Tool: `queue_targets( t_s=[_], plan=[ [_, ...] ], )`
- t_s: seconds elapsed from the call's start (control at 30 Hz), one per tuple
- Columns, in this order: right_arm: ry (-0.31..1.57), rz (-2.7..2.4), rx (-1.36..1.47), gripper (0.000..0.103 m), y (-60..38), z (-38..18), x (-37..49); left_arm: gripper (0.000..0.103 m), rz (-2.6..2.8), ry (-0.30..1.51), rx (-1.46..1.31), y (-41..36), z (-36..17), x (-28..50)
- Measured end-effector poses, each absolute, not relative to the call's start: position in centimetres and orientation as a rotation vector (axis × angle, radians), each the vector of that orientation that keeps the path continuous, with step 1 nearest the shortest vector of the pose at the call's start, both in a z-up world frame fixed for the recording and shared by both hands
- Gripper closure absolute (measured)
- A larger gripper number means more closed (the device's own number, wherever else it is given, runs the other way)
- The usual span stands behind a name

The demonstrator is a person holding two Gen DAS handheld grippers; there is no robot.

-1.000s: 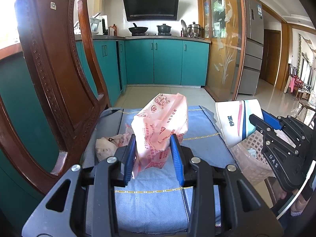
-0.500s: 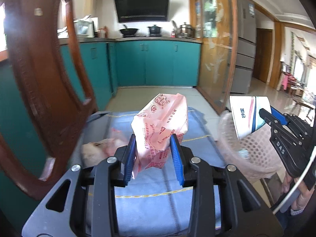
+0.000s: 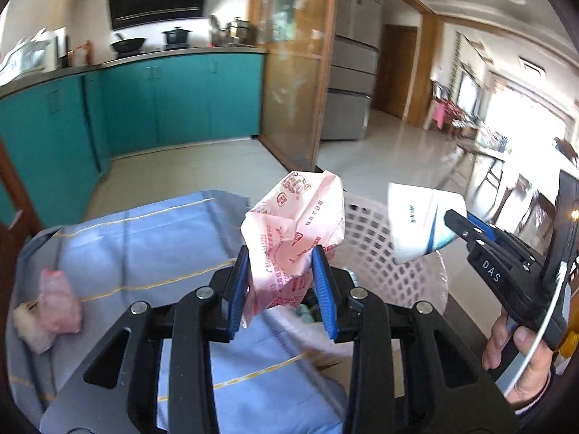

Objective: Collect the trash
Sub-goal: 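Carry the wrapper and cup over the basket and open both tools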

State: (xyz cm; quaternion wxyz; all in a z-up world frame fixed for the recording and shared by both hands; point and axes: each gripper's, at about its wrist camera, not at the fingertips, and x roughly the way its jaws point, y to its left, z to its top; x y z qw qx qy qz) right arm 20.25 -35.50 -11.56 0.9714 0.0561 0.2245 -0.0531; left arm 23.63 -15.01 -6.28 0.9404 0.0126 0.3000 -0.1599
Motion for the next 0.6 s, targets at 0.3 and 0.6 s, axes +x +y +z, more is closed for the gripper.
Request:
queue_targets(
  t_s=[0.3, 0.6],
  plan=[
    [0.504, -0.112, 0.068, 0.083, -34.3, -12.2, 21.1, 0.064, -0.373, 0.644, 0.093, -19.3, -7.8, 25.2],
    [0.508, -0.109, -0.025, 0.053, -32.1, -12.1, 22.0, 0.029, -0.177, 0.609, 0.08, -14.1, -7.9, 24.7]
  ],
)
